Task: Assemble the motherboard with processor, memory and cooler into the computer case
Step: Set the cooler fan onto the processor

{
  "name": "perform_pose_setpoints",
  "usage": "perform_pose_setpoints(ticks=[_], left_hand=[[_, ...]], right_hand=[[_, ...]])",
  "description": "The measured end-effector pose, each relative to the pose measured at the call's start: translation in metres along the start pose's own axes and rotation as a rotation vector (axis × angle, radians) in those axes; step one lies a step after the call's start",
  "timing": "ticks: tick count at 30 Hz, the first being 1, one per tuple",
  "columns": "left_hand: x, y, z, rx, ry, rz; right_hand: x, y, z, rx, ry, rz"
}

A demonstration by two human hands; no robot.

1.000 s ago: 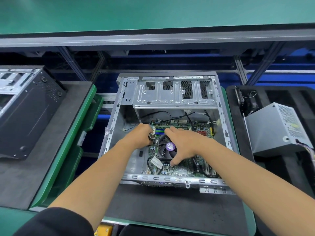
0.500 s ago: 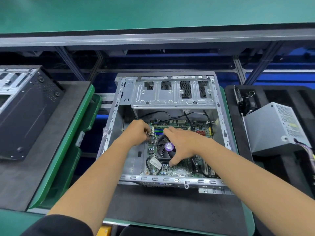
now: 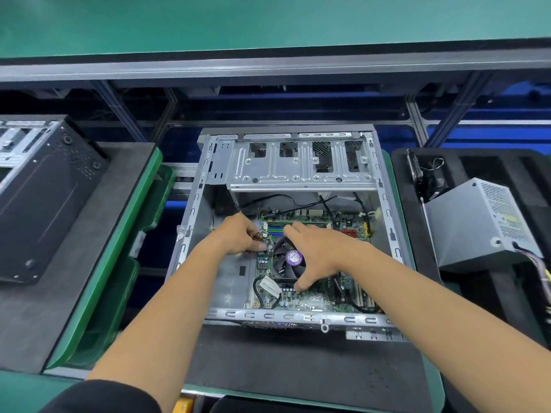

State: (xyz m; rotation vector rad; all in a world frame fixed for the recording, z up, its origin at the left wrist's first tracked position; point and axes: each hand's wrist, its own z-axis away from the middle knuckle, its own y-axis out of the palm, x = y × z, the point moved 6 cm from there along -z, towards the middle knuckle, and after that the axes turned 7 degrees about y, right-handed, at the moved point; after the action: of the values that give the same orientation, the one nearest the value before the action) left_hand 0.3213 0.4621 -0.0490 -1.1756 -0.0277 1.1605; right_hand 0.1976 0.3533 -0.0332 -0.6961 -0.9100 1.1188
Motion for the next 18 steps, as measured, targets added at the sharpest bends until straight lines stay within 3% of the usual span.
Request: perform_pose_setpoints(ticks=[9, 18], left_hand=[[-0.001, -0.008, 0.001, -0.133, -0.04, 0.069], [-0.004, -0.01, 0.002, -0.181, -0.015, -0.061]], right_hand=[[0.001, -0.002, 0.001, 0.016, -0.002, -0.005], [-0.001, 0.001, 0.0, 0.019, -0.003, -0.01]])
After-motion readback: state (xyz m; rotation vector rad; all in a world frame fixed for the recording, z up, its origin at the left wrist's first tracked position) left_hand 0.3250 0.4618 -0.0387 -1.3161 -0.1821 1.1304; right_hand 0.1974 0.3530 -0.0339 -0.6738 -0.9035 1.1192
